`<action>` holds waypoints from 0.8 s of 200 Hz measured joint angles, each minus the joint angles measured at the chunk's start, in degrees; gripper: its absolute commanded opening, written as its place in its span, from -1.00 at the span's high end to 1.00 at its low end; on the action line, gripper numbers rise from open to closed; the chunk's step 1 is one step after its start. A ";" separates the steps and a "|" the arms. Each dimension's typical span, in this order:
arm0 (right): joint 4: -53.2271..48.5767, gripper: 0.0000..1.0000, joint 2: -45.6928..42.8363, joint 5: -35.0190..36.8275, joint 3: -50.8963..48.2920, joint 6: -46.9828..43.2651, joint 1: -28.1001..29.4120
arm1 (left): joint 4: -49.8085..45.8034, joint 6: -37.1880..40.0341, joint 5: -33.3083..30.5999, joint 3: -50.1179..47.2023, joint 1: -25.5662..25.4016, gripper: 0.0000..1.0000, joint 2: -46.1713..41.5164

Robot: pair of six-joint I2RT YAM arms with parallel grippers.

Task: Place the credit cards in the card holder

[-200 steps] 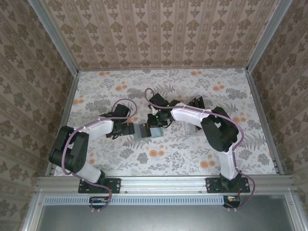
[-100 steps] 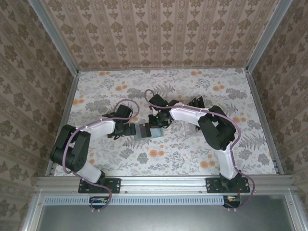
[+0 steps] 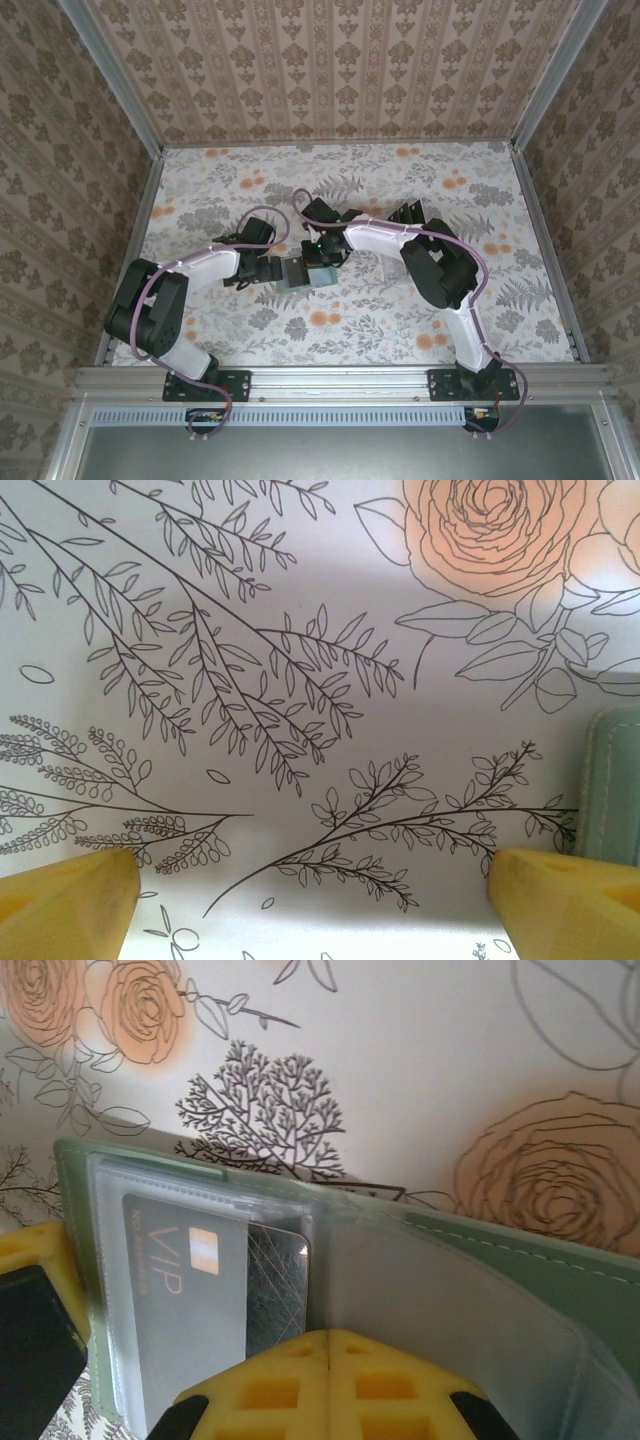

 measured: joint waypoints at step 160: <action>0.72 0.82 -0.17 -2.99 0.04 1.42 0.87 | -0.48 -0.20 -0.26 0.33 -0.20 -1.00 -0.22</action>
